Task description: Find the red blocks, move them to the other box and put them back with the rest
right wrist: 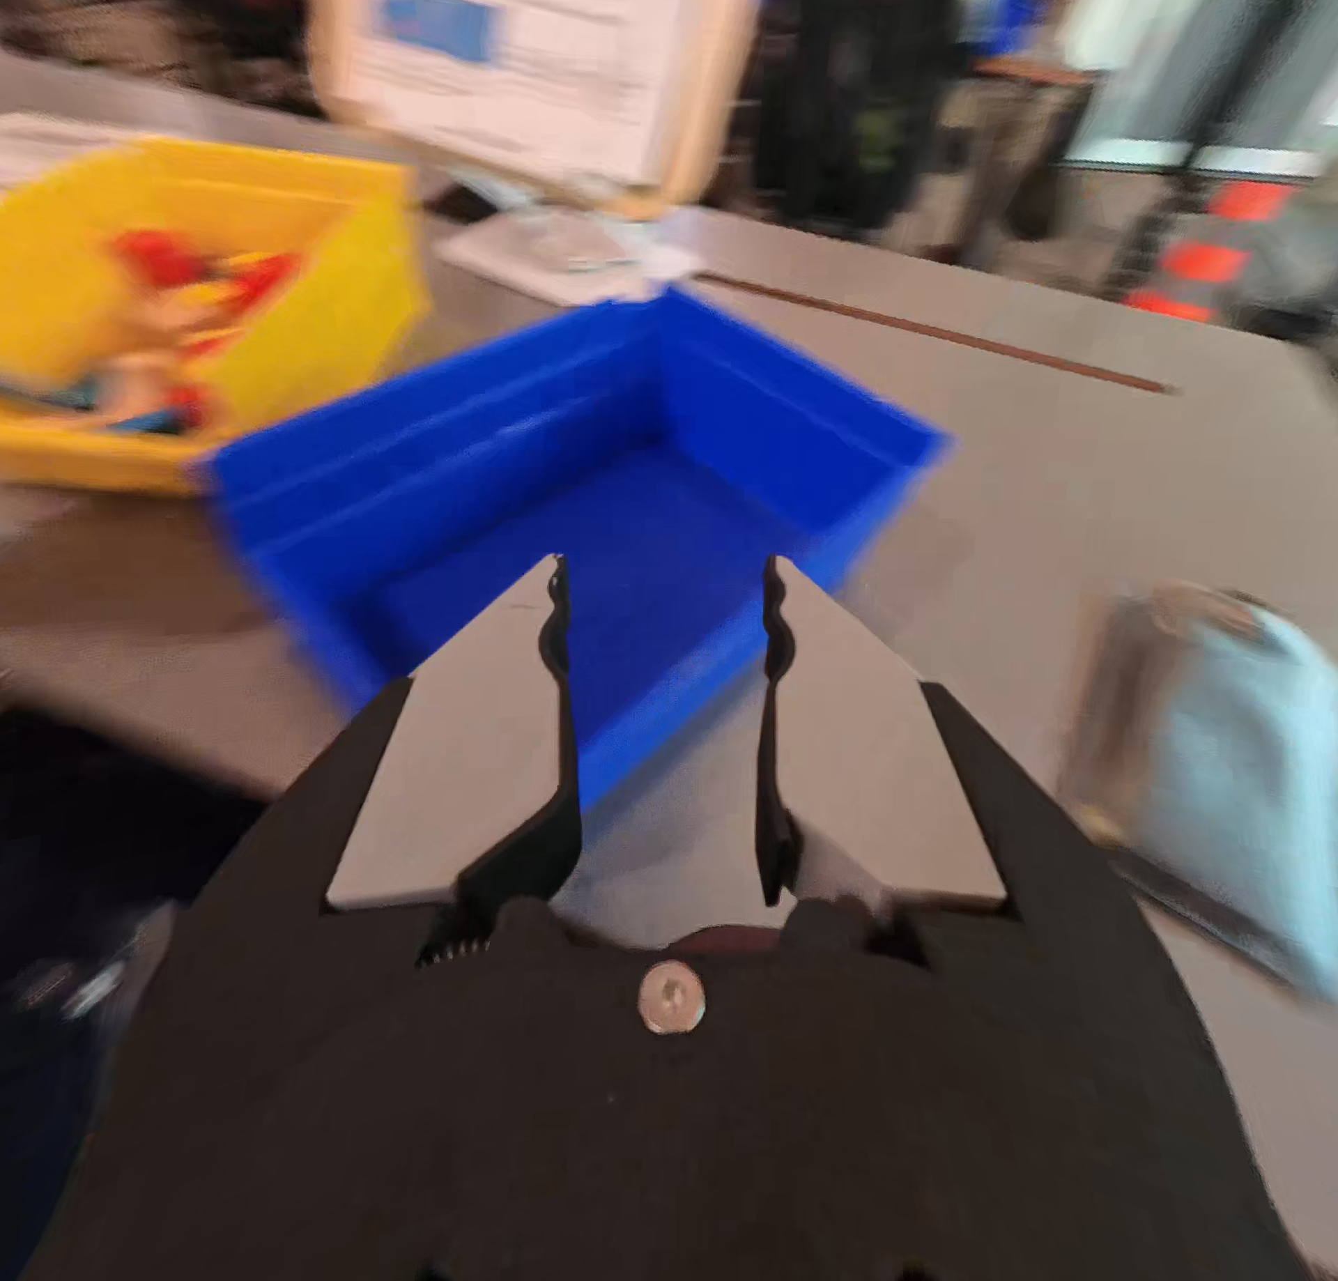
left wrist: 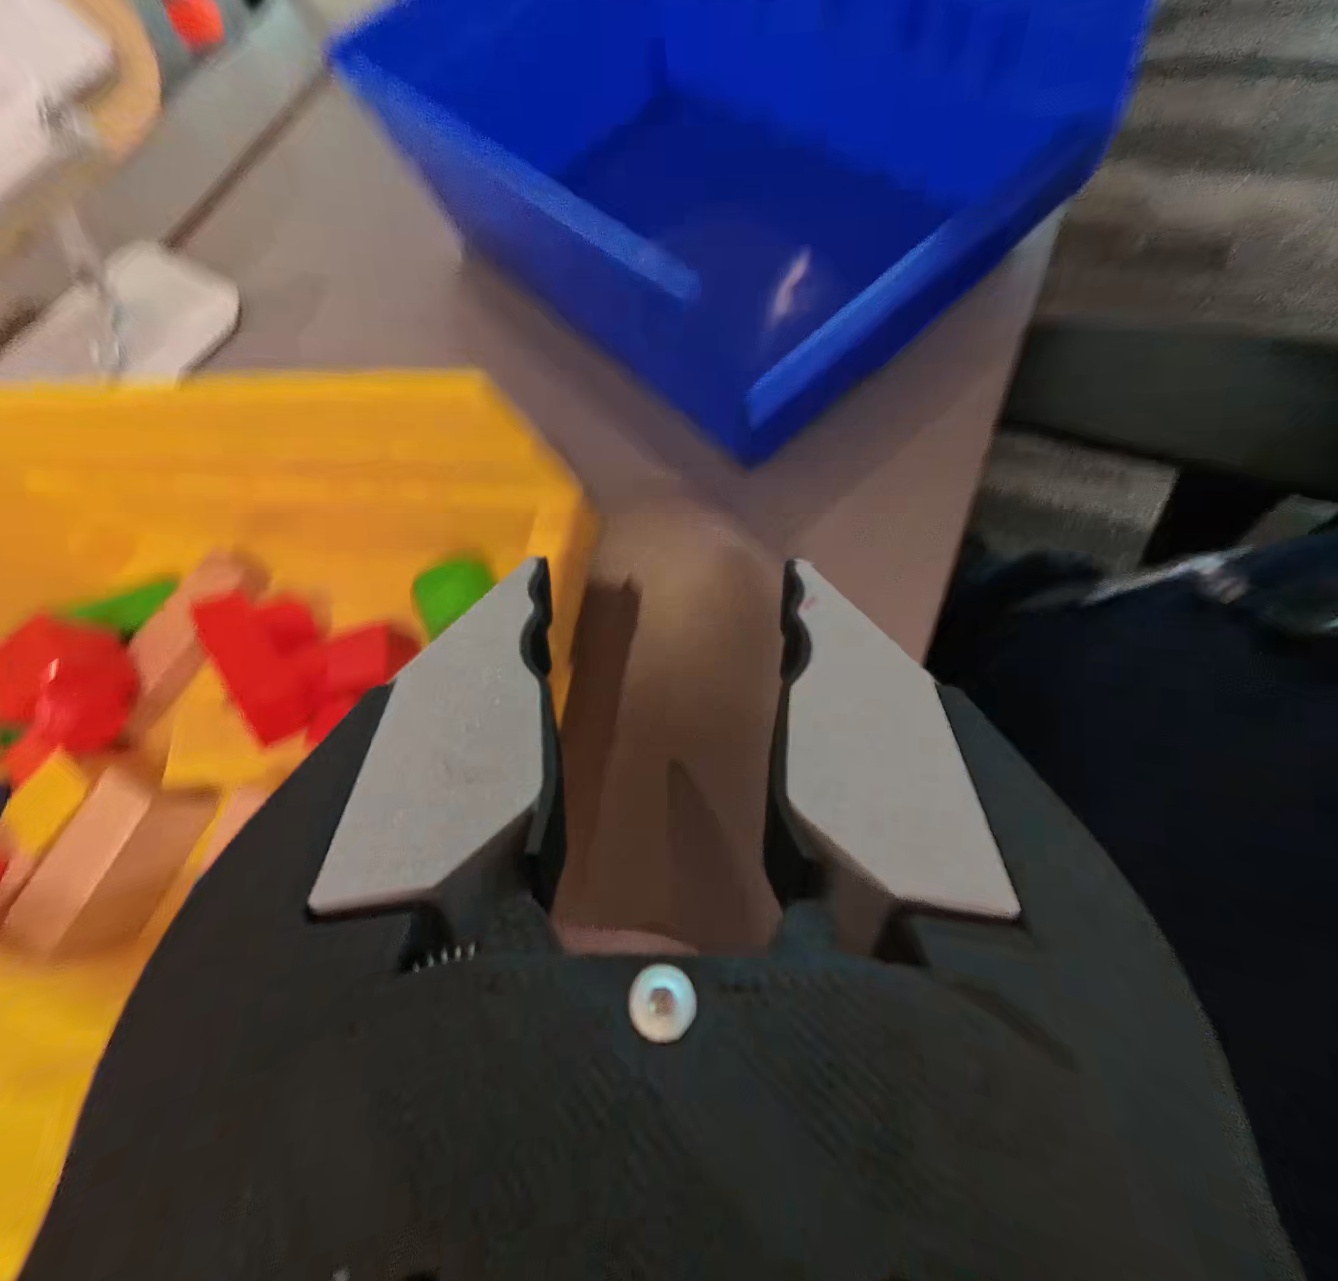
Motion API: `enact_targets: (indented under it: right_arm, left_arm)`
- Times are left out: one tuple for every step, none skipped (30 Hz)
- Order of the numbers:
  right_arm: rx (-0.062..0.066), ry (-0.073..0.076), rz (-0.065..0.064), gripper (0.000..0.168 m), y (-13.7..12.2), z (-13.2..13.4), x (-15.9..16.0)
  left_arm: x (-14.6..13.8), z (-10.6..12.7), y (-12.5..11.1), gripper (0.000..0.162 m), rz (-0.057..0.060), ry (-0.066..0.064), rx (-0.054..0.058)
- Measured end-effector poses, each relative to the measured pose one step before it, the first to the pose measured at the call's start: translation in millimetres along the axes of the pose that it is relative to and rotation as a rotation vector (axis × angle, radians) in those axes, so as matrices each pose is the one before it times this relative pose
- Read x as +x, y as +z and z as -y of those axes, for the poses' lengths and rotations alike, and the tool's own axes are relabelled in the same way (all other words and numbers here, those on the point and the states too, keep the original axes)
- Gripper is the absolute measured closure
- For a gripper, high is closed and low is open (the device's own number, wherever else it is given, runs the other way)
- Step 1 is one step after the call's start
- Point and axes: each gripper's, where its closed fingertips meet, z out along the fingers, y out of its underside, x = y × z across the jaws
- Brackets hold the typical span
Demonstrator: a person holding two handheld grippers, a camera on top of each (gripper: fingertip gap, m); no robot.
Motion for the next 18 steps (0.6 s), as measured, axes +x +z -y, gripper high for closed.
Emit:
enact_targets:
  right_arm:
    - [-0.0313,-0.0413,0.1341,0.115,1.21,-2.03,-39.14]
    - [-0.0530,-0.0493,0.1060,0.113,8.62,-5.35,-34.99]
    - [-0.0757,-0.0598,0.0656,0.112,14.39,-8.14,-26.85]
    - [-0.0914,-0.0660,0.0305,0.111,17.37,-9.39,-18.09]
    - [-0.0927,-0.0579,0.0110,0.111,18.31,-8.18,-10.68]
    - [-0.0866,-0.0339,-0.0012,0.111,17.91,-6.13,-3.90]
    - [-0.0790,-0.0085,-0.0094,0.111,16.30,-4.62,1.43]
    - [-0.0741,-0.0005,-0.0097,0.111,13.88,-3.69,4.05]
    - [-0.0660,-0.0111,-0.0032,0.115,11.25,-2.62,4.09]
    - [-0.0580,-0.0206,0.0053,0.126,8.71,-1.86,3.59]
    - [-0.0529,-0.0198,0.0220,0.134,6.24,-1.21,1.44]
    - [-0.0412,-0.0191,0.0445,0.135,3.71,0.08,-1.99]
    - [-0.0355,-0.0222,0.0447,0.139,1.95,0.11,-2.65]
    - [-0.0406,-0.0199,0.0286,0.142,1.29,-1.30,-1.26]
    - [-0.0456,-0.0237,0.0172,0.142,1.41,-2.57,-0.94]
    - [-0.0507,-0.0297,0.0107,0.145,2.71,-3.72,-1.20]
    - [-0.0550,-0.0273,-0.0043,0.146,4.22,-4.36,0.15]
    - [-0.0388,-0.0192,-0.0126,0.144,3.38,-1.52,1.09]
  left_arm:
    - [-13.10,-19.69,-2.10,0.101,0.0182,-0.0100,-0.0746]
    - [-12.51,-16.94,0.15,0.102,0.0263,0.0086,-0.0675]
    - [-10.71,-14.53,1.89,0.104,0.0249,0.0190,-0.0624]
    - [-7.86,-11.31,2.88,0.105,0.0114,0.0156,-0.0533]
    - [-4.73,-8.37,3.42,0.107,-0.0046,0.0111,-0.0443]
    - [-2.74,-6.58,3.87,0.109,-0.0120,0.0115,-0.0426]
    - [-2.56,-4.59,3.98,0.112,-0.0048,0.0100,-0.0394]
    - [-2.01,-0.06,2.31,0.114,0.0026,0.0180,-0.0175]
    - [-3.67,-0.84,1.40,0.116,0.0195,0.0326,-0.0247]
    - [-4.22,-0.86,0.75,0.119,0.0217,0.0231,-0.0292]
    - [-2.15,-0.41,0.22,0.123,0.0030,0.0128,-0.0295]
    - [0.22,-0.48,-0.19,0.122,-0.0129,0.0142,-0.0292]
    - [-0.03,-0.77,-0.06,0.122,-0.0116,0.0160,-0.0307]
    - [0.02,-0.92,-0.14,0.122,-0.0094,0.0202,-0.0334]
    - [-0.11,-1.21,-0.03,0.122,-0.0054,0.0248,-0.0371]
    - [0.01,-0.73,0.15,0.122,-0.0024,0.0294,-0.0392]
    - [0.00,0.15,0.62,0.122,-0.0019,0.0322,-0.0370]
    - [-0.49,0.55,0.93,0.121,-0.0023,0.0317,-0.0351]
